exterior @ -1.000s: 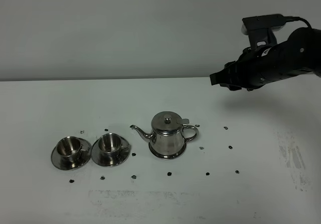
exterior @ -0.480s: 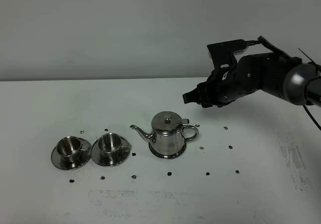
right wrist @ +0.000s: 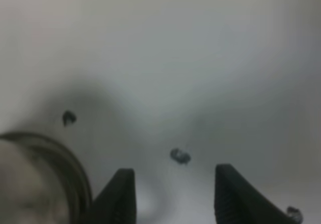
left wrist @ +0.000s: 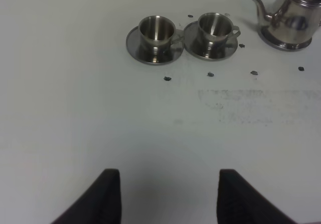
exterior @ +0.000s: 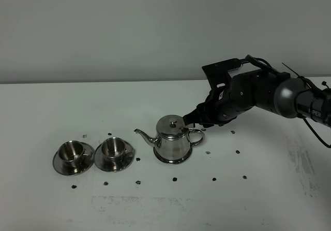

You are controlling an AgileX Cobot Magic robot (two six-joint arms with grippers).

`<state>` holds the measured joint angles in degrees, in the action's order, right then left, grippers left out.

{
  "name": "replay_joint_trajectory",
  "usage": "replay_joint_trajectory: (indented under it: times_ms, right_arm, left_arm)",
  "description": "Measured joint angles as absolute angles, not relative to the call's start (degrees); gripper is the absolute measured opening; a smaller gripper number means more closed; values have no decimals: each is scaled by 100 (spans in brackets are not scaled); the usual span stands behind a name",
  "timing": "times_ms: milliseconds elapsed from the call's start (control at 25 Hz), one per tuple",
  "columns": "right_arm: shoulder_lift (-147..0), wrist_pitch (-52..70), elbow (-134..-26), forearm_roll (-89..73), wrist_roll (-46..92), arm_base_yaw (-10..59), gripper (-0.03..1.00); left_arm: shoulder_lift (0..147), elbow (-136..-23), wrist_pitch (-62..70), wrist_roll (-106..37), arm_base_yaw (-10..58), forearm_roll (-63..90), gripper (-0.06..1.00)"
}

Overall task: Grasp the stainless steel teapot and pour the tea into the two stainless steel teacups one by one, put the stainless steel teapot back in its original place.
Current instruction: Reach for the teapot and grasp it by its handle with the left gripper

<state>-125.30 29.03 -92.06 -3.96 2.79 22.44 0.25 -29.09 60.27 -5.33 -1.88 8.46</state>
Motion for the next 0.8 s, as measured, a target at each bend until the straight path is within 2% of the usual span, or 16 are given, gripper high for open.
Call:
replay_joint_trajectory:
  times_ms: [800]
  right_arm:
    - [-12530,4250,-9213,-814,1760,2366,39]
  left_arm:
    - [25,-2909,6027,-533,-188,846,50]
